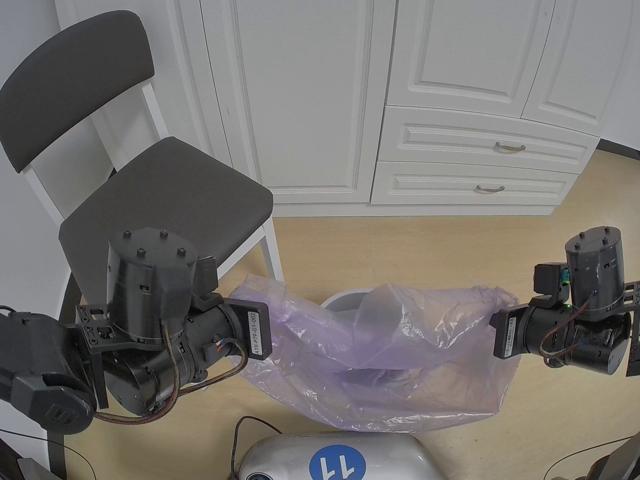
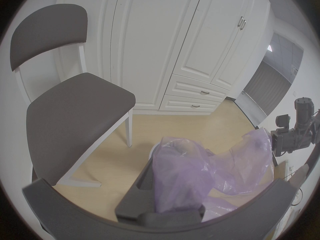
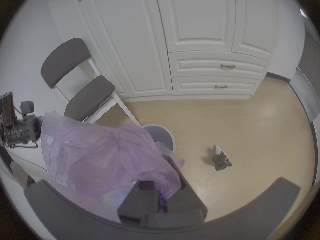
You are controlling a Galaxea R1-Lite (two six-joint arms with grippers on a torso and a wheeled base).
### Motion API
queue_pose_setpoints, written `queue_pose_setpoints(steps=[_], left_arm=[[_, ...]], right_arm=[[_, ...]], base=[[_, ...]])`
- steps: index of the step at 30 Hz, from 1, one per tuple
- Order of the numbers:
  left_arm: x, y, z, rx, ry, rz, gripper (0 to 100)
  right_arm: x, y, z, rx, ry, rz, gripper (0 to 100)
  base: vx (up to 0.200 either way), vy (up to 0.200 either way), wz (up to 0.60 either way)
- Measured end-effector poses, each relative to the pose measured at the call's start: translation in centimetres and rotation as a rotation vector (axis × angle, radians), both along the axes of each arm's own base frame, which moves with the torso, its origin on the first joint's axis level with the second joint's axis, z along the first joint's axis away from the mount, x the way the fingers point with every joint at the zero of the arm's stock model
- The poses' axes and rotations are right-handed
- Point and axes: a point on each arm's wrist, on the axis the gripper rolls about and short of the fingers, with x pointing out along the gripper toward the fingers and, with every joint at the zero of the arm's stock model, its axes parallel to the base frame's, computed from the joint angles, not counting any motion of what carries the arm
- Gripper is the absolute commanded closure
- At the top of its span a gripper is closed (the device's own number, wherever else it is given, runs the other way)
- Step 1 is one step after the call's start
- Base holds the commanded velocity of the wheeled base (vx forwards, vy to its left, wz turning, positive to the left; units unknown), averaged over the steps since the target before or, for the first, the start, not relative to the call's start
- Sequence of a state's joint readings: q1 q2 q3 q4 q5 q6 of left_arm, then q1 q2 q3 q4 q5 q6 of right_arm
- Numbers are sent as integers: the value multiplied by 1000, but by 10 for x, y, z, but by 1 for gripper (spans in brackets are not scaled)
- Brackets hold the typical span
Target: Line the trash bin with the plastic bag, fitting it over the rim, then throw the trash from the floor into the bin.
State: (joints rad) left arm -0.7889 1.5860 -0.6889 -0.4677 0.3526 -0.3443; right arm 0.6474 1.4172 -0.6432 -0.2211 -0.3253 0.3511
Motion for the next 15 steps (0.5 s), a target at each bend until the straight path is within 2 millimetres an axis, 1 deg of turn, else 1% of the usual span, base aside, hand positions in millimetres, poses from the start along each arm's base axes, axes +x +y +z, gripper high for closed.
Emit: queue_pose_setpoints(steps=[7,15], left_arm=[[6,2,0,-7,0,19,100],[15,6,-7,14,25,44,100]], right_arm=[[11,2,5,36,39,-43,100],[20,3,-2,18,65,-67,100]], base=[[0,0,0],[0,0,0]])
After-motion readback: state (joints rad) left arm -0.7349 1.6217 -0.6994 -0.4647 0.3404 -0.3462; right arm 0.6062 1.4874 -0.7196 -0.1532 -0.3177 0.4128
